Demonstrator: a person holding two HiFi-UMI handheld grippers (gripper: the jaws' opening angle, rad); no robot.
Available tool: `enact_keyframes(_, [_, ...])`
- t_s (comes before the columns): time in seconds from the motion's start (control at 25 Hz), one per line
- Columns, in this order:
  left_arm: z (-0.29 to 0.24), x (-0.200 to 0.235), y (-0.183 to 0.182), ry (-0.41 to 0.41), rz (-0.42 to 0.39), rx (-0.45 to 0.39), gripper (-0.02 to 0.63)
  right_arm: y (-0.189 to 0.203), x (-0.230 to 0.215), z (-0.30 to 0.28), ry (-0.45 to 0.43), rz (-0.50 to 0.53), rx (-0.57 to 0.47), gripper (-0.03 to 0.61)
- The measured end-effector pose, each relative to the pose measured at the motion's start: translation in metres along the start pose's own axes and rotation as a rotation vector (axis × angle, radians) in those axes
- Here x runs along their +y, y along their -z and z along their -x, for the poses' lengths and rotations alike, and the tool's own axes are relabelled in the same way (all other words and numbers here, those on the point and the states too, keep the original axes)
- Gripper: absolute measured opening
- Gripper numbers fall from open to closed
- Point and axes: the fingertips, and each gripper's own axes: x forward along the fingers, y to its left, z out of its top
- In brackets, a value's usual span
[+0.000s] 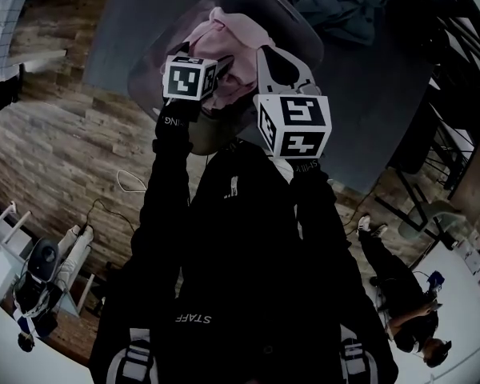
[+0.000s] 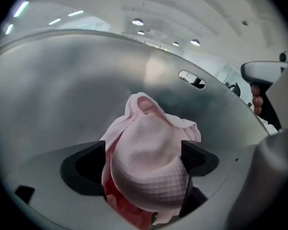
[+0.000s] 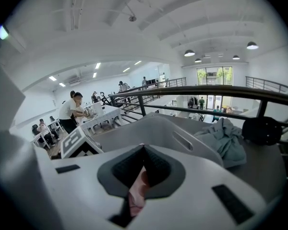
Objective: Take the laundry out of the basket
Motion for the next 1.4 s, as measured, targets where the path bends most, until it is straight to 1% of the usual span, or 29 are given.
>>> enact_keyframes(0.12, [-0.016,-0.002,0.004,0.05,-0.007,0.051,0.506,-0.002,0.001,-0.002,-0.003,-0.002,0.001,0.015])
enact_keyframes(0.2, [-0.026,0.0,0.007,0.066,-0.006,0.077,0.518,-0.003,0.001,-0.004,-0.006,-0.003,-0.001,0.014])
enact_keyframes(0.48, [-0.047,0.006,0.018,0.058,0.007,0.132,0.526,-0.004,0.0,-0.004,-0.015,-0.007,0.0,0.014])
enact_keyframes(0.72, [-0.068,0.007,0.03,0.075,0.027,0.187,0.529,-0.006,-0.005,-0.004,-0.001,-0.025,0.006,0.014])
enact_keyframes(0.92, [-0.088,0.008,0.044,0.1,0.079,0.275,0.567,-0.003,-0.016,0.004,0.008,-0.058,0.008,0.014])
enact_keyframes(0.96, [-0.092,0.008,0.046,0.099,0.083,0.295,0.579,-0.002,-0.017,0.006,0.008,-0.066,0.008,0.014])
enact_keyframes(1.04, [-0.097,0.009,0.048,0.087,0.086,0.325,0.581,-0.001,-0.019,0.009,0.005,-0.077,0.005,0.014])
enact_keyframes(1.24, [-0.101,0.013,0.048,0.039,0.056,0.309,0.581,0.0,-0.022,0.012,-0.005,-0.1,-0.005,0.014])
enact_keyframes(1.36, [-0.101,0.012,0.046,0.045,0.044,0.315,0.571,0.0,-0.025,0.014,-0.004,-0.106,-0.009,0.014])
enact_keyframes(1.4, [-0.101,0.01,0.045,0.048,0.044,0.318,0.556,0.001,-0.026,0.016,-0.001,-0.108,-0.009,0.014])
